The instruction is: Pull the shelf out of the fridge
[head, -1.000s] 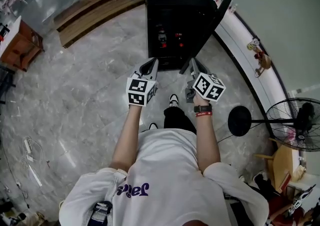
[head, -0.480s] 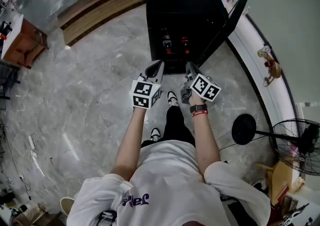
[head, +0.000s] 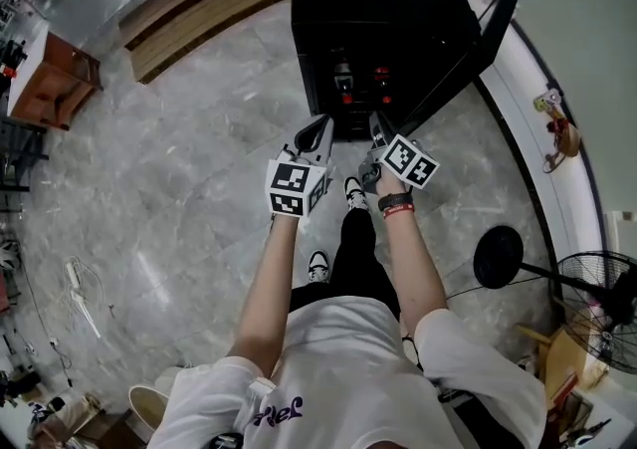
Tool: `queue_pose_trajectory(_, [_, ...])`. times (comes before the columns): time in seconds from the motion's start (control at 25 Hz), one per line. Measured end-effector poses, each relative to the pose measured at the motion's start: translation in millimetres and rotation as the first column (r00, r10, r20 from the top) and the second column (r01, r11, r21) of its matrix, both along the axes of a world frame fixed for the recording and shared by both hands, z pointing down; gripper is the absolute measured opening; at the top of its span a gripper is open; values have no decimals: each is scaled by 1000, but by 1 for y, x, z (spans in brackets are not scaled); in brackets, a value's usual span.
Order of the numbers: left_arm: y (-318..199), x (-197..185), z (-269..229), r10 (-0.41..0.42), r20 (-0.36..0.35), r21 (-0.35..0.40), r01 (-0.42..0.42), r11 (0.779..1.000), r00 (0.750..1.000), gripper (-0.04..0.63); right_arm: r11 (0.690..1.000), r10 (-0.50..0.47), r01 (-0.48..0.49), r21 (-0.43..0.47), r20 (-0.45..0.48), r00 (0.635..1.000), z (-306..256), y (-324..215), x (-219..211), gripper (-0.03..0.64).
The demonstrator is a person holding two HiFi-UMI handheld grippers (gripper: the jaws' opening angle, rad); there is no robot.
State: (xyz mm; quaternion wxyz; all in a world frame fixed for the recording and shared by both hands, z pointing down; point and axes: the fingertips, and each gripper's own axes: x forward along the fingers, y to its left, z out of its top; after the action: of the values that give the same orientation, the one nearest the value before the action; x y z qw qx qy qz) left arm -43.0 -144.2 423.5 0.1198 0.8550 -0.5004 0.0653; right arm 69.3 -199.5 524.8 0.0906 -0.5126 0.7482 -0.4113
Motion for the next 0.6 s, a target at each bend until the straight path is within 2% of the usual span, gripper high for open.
queue_pose_trajectory(0.2, [-16,1,15,0,1,-5,0,1000,1000,18,1000,28,-27,-12,34,999,25,-25,2,57])
queue_pose_trajectory(0.6, [-46,3,46,1,-22,-24,-2,1000,1000,18,996,90,-87,-34,108,990,73,-73,6,167])
